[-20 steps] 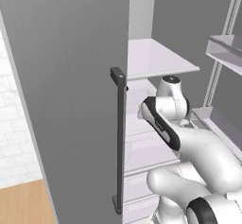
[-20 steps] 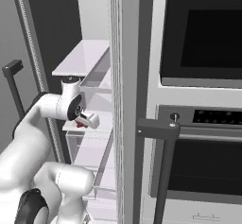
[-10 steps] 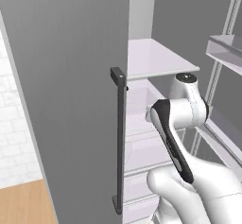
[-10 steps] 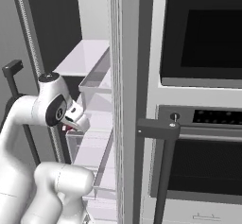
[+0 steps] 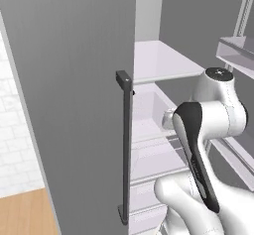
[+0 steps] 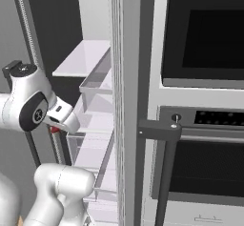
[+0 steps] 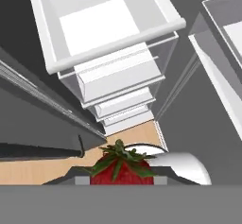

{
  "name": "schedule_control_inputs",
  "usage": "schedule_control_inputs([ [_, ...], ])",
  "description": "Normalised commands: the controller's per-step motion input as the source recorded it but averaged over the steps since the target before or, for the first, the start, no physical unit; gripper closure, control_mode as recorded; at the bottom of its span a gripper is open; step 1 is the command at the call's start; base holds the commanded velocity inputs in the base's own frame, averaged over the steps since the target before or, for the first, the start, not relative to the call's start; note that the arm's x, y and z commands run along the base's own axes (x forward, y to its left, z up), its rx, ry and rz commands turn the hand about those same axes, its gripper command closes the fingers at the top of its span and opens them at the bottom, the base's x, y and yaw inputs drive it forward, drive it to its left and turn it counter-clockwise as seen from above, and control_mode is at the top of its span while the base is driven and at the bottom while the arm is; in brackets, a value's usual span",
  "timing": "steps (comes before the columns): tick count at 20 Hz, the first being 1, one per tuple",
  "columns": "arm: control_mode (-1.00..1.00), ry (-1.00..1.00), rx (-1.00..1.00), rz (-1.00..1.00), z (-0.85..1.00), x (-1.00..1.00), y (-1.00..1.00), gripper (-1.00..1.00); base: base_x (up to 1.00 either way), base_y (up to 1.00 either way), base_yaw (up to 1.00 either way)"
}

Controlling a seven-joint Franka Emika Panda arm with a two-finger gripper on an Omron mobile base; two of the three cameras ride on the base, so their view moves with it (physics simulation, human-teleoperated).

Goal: Take the strawberry from the fridge and place it on top of the pancake, located on the dining counter.

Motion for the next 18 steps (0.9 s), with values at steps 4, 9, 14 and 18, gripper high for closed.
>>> schedule_control_inputs([
  [4, -1.00, 0.00, -0.05, 0.24, 0.15, -0.66, 0.04, 1.00, 0.00, 0.00, 0.00],
  [9, -1.00, 0.00, -0.06, 0.17, -0.11, -0.36, 0.02, 1.00, 0.00, 0.00, 0.00],
  [14, -1.00, 0.00, 0.00, 0.00, 0.00, 0.00, 0.00, 1.00, 0.00, 0.00, 0.00],
  [18, -1.00, 0.00, 0.00, 0.00, 0.00, 0.00, 0.03, 1.00, 0.00, 0.00, 0.00],
])
